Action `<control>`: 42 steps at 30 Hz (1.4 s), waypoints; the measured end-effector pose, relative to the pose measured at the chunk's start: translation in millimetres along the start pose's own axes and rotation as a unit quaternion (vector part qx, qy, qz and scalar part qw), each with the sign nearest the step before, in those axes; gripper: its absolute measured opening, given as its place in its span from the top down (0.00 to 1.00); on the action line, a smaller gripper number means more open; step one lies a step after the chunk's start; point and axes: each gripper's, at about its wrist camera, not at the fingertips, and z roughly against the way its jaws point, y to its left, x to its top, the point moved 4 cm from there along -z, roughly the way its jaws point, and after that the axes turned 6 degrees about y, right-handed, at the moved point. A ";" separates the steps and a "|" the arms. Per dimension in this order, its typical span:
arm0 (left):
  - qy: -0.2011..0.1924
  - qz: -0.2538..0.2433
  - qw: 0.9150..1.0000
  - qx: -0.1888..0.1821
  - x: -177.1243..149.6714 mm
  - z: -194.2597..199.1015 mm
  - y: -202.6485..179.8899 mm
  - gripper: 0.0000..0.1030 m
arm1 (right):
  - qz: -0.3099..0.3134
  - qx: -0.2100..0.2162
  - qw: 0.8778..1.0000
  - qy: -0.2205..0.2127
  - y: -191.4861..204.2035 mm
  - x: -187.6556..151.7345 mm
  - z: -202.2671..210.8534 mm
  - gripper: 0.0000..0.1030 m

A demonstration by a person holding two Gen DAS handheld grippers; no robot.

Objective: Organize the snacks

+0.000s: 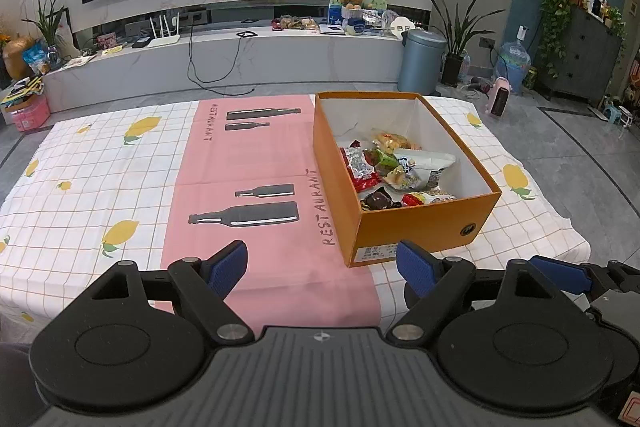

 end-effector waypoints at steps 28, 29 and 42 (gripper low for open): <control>0.006 -0.012 1.000 0.008 -1.4 -7.8 -1.4 0.04 | -0.006 0.003 1.000 0.005 -0.7 -4.7 -5.7 0.03; 0.006 -0.012 1.000 0.007 -1.5 -7.8 -1.5 0.04 | -0.005 0.002 1.000 0.005 -0.4 -4.9 -5.6 0.03; 0.007 -0.011 1.000 0.009 -3.4 -7.8 -1.0 0.05 | -0.004 0.002 1.000 0.006 1.7 -6.6 -4.0 0.03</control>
